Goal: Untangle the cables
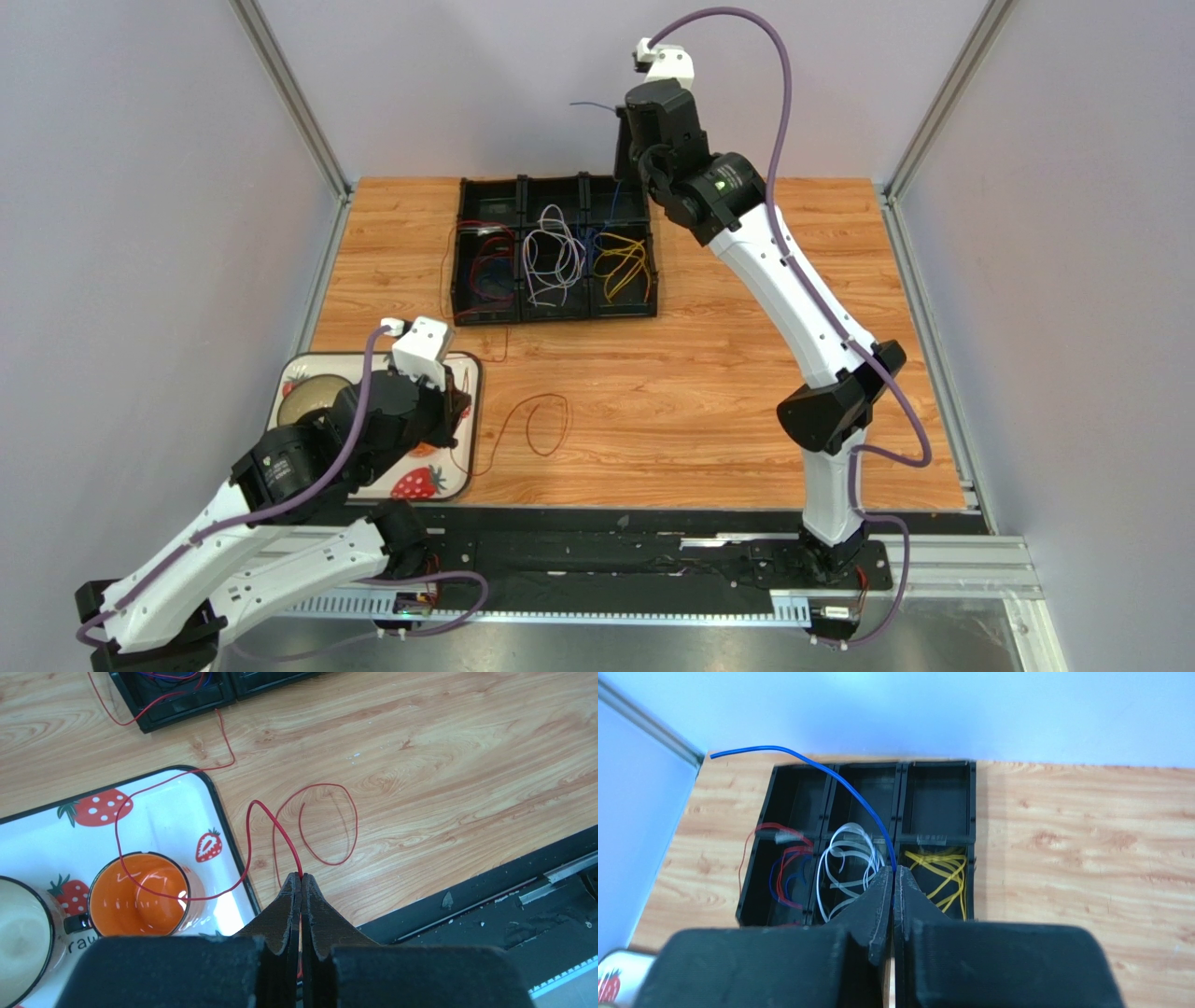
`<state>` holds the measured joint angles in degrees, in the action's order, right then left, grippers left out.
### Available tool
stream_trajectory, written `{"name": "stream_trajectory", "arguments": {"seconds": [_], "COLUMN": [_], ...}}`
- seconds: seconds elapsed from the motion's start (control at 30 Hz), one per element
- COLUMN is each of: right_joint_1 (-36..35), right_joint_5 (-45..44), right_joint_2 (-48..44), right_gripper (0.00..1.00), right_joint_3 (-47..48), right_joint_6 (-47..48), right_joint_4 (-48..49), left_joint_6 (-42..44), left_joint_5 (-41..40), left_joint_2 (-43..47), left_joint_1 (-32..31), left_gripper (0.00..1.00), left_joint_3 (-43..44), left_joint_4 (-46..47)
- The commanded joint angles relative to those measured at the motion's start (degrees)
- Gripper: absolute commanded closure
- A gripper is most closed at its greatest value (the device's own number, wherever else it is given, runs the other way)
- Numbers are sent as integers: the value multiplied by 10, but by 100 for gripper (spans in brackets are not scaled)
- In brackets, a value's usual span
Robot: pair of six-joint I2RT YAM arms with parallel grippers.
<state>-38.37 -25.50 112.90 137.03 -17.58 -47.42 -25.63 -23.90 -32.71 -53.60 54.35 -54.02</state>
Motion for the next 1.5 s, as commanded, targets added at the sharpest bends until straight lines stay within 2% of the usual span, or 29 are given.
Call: {"name": "stream_trajectory", "arguments": {"seconds": [0.0,0.13,0.17,0.27,0.4,0.7,1.1,1.13,1.17,1.27,1.47], "right_joint_1": [30,51,56,81,96,110,109,109,109,109,105], "right_joint_5": [15,34,41,100,199,190,207,210,210,211,179], "right_joint_2": [20,29,29,29,71,146,157,155,149,125,70], "right_gripper": [100,100,100,100,100,100,100,96,85,65,50], "right_joint_3": [15,-18,-53,-133,-171,-179,-241,-239,-238,-238,-239], "right_joint_6": [23,27,28,18,16,19,0,3,4,11,26], "right_joint_4": [101,147,159,208,242,233,226,220,218,210,153], "left_joint_6": [3,3,3,4,7,8,8,8,8,8,4], "left_joint_5": [5,4,4,7,13,16,17,15,15,13,6], "left_joint_2": [-4,-4,-5,-8,-13,-18,-24,-24,-25,-27,-42], "left_joint_1": [1,3,3,6,11,17,21,21,21,21,21], "left_gripper": [100,100,100,100,100,100,100,100,100,100,100], "left_joint_3": [-1,-1,-1,-2,-2,-3,-3,-3,-3,-3,-3], "left_joint_4": [15,15,15,16,19,20,21,21,21,19,18]}}
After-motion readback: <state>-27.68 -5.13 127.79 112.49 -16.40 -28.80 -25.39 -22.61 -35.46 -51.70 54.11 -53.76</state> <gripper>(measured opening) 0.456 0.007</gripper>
